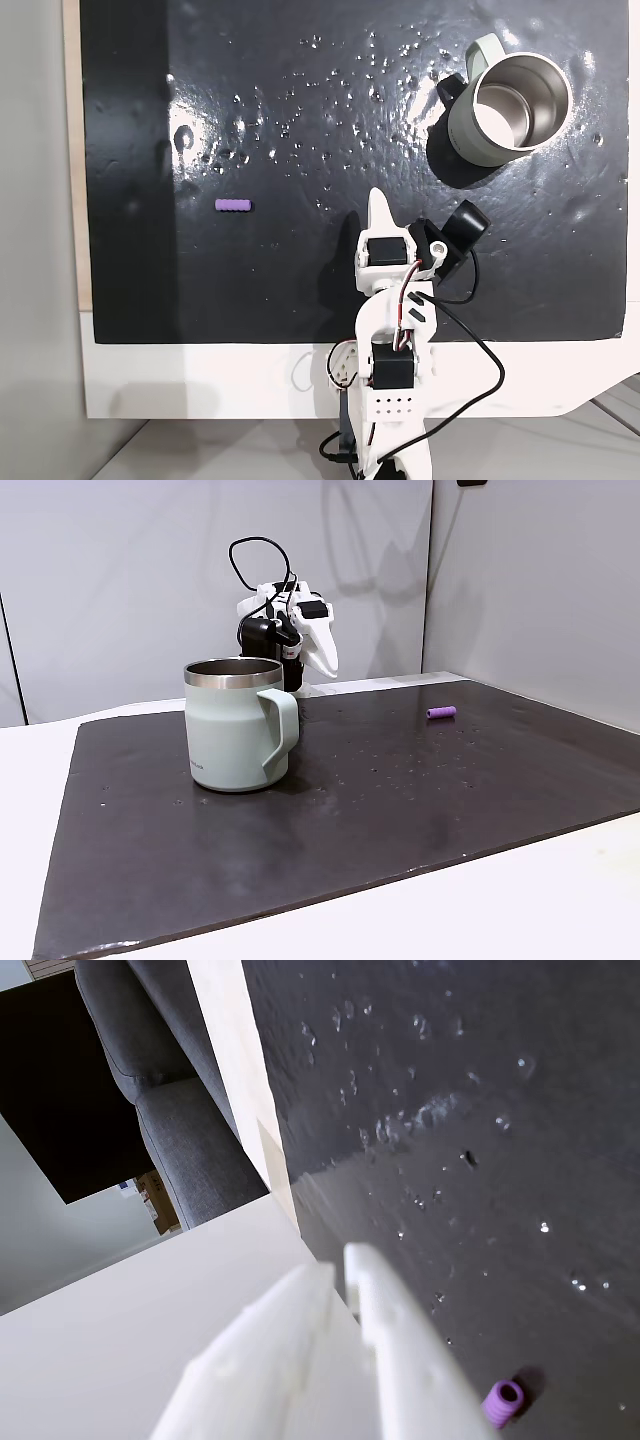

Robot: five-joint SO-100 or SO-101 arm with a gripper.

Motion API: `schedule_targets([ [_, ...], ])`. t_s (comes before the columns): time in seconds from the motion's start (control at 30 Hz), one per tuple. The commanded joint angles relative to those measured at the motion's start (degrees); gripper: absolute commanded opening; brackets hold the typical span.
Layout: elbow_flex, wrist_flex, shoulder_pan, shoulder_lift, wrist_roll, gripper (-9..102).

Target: Grasp a pengrip and put it in the cup.

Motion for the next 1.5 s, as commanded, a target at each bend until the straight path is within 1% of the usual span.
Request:
schedule_targets([
  [0.0,2.37,0.09,-0.7,0.7,-0.62,0],
  [0.17,1.32,-0.18,-1.05,0.7,-0.79,0],
  [0.3,-5.36,4.57,-1.76,0.7,-0.7,0],
  [0.43,-14.15,8.53,-5.54,-1.85,-0.88,0],
  [0.73,-38.85,18.02,-11.51,-22.41,2.46,0],
  [0.83,-49.04,22.76,-13.89,-31.46,6.77,0],
  [1.0,-65.48,29.18,-20.48,-46.93,15.29,0],
  [1.1,-74.18,33.66,-23.82,-56.34,18.54,0],
  [1.23,-82.44,37.09,-26.37,-66.27,21.45,0],
  [1.47,-93.08,40.61,-31.82,-79.89,25.58,5],
])
